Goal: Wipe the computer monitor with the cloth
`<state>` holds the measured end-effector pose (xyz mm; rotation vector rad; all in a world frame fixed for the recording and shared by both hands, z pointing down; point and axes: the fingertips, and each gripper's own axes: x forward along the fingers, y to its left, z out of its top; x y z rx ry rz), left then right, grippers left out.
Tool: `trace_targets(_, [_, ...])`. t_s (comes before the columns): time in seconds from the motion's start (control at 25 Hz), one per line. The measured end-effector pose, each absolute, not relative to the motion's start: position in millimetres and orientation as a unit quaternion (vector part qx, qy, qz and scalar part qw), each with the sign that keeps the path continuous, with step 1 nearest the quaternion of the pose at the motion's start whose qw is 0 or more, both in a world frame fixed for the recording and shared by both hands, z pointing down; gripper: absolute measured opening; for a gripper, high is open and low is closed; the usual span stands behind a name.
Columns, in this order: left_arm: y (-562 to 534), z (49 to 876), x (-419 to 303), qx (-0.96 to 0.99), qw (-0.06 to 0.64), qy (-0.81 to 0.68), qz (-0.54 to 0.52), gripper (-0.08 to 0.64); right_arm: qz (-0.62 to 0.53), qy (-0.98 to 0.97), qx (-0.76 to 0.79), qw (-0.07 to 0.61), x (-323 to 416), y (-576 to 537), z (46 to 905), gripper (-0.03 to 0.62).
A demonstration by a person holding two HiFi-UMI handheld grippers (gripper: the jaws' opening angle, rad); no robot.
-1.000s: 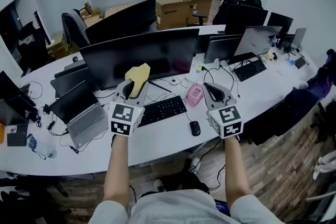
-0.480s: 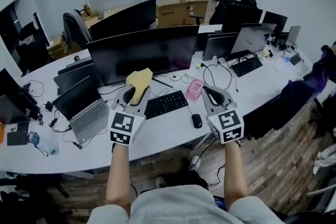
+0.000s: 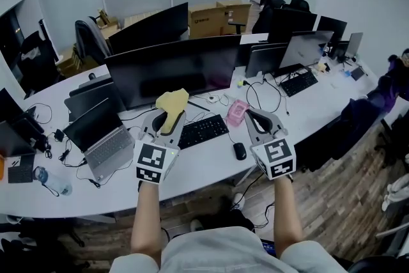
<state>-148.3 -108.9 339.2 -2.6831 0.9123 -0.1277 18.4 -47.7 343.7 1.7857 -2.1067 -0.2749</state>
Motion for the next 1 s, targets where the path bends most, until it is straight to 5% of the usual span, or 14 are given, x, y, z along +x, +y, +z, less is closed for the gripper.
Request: trace_targets(1.0, [-115.1, 332.0, -143.3, -0.94, 0.169, 0.294, -0.031, 0.109, -0.115, -0.744, 0.63, 0.188, 2.6, -57.1, 344.5, 0.023])
